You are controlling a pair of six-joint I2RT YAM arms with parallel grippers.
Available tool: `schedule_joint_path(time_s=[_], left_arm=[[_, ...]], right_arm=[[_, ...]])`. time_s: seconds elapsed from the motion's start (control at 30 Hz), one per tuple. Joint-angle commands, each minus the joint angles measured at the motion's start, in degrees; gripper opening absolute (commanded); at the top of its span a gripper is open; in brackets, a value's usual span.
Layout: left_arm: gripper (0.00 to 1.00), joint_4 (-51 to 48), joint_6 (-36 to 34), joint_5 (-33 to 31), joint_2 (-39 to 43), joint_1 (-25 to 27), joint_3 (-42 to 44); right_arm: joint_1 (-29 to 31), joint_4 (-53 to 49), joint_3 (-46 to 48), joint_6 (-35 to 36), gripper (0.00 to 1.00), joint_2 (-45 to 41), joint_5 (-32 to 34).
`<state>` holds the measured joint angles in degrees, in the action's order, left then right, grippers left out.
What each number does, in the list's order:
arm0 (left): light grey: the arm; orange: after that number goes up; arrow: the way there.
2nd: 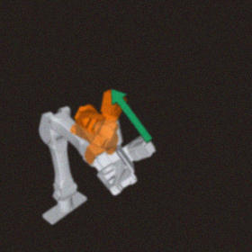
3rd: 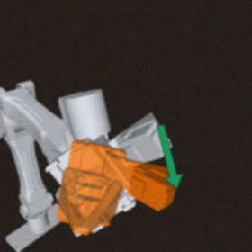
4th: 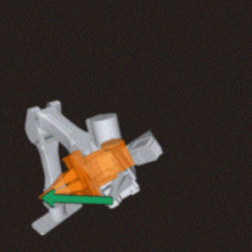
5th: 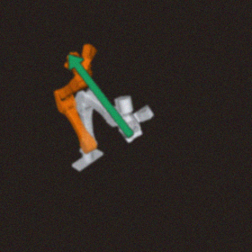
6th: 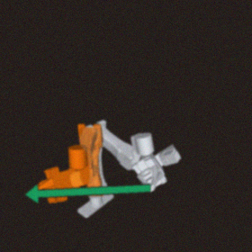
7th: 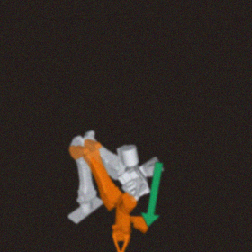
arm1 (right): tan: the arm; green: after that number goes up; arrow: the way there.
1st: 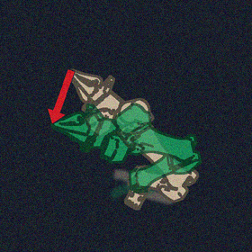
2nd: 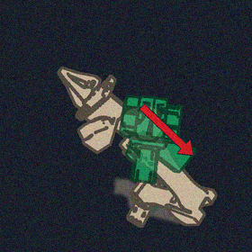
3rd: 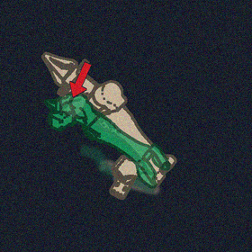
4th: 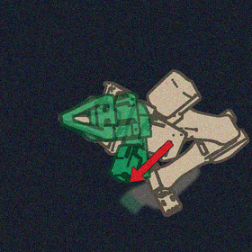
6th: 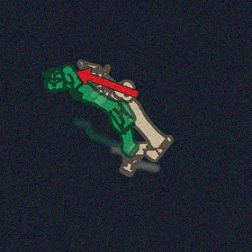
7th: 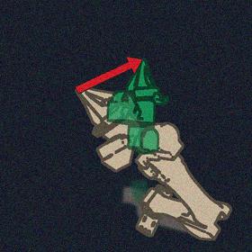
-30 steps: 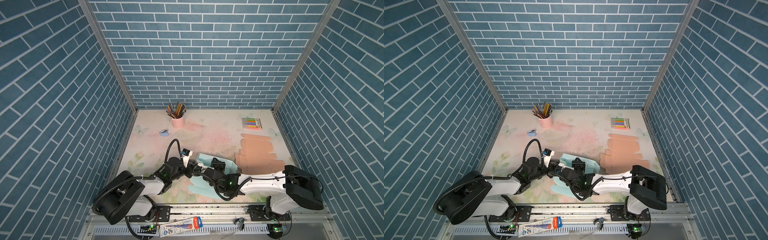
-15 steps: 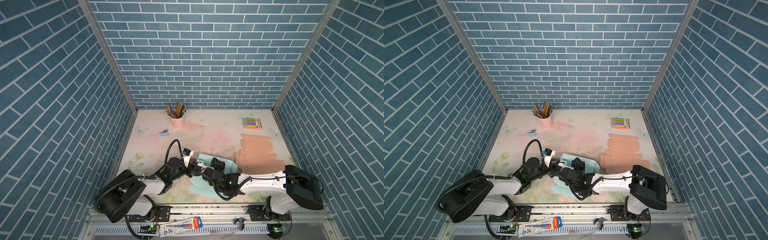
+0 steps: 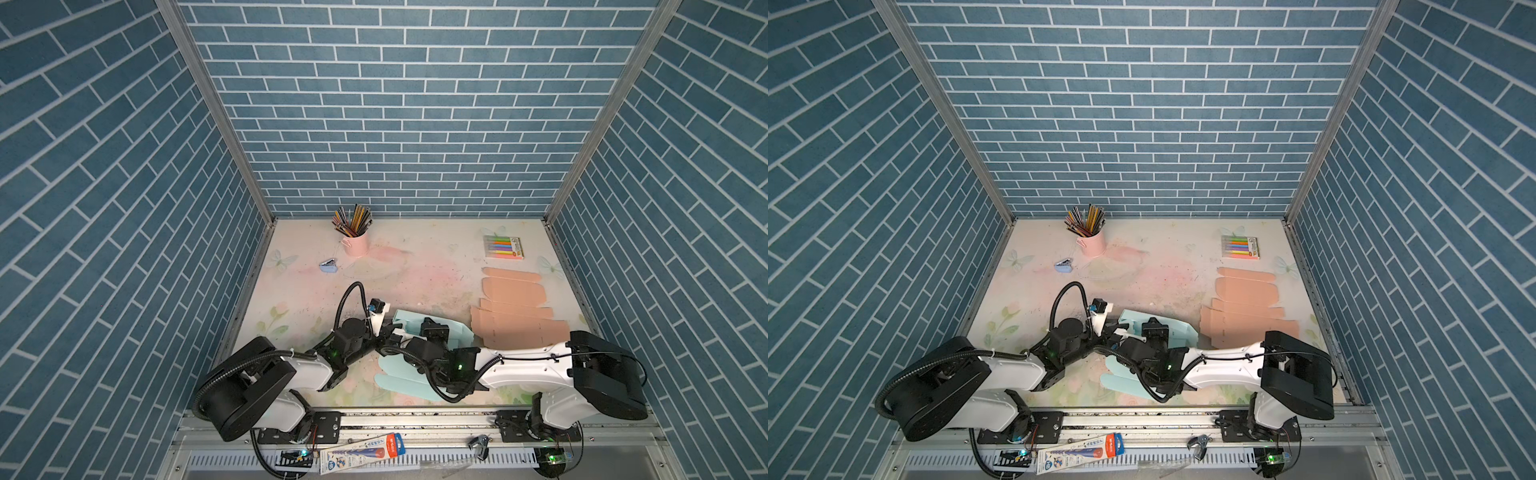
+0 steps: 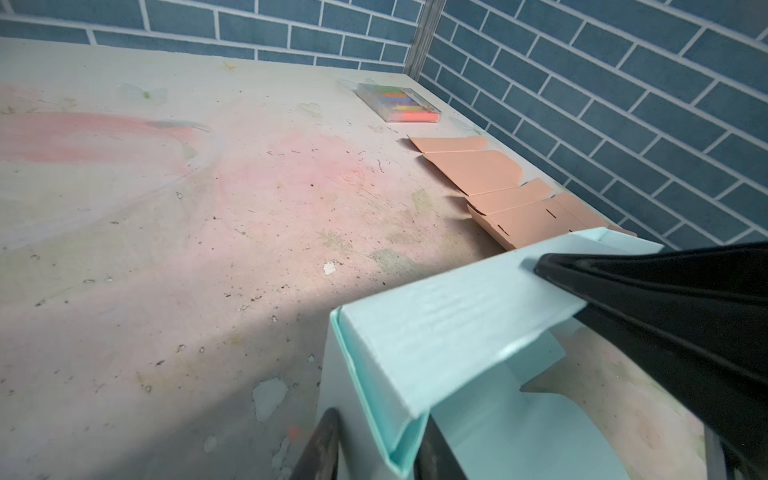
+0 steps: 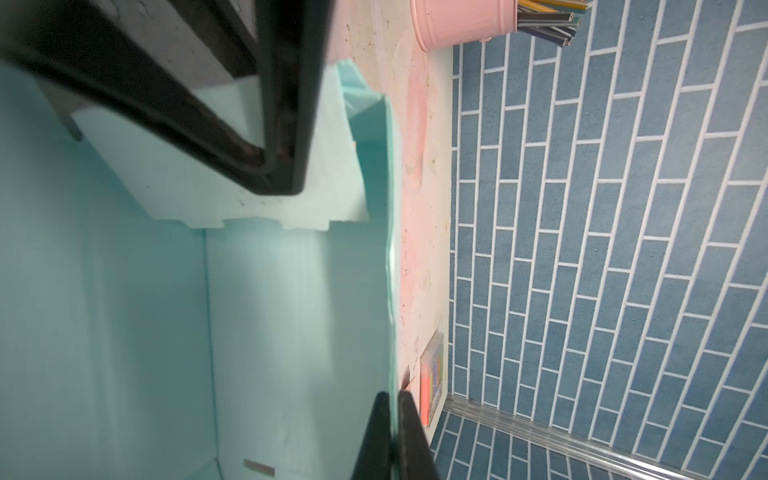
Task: Fold the paper box
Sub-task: 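Hold the box wall with the left gripper while the right gripper releases and lifts away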
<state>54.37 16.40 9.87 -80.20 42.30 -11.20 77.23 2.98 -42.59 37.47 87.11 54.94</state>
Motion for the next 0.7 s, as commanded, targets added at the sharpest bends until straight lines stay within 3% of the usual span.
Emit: schedule_joint_path(time_s=[0.0, 0.33, 0.67], left_arm=[[0.25, 1.3, -1.2, -4.2, 0.9, 0.8, 0.7], [0.11, 0.2, -2.1, -8.9, 0.9, 3.0, 0.4], [0.05, -0.7, -2.6, -11.7, 2.7, 4.1, 1.2]], right_arm=[[0.8, -0.9, -1.9, -2.1, 0.0, 0.4, -1.2], [1.9, -2.1, -3.1, -5.4, 0.0, 1.0, -1.2], [3.8, -9.5, -6.3, -19.4, 0.3, -2.9, -4.0]])
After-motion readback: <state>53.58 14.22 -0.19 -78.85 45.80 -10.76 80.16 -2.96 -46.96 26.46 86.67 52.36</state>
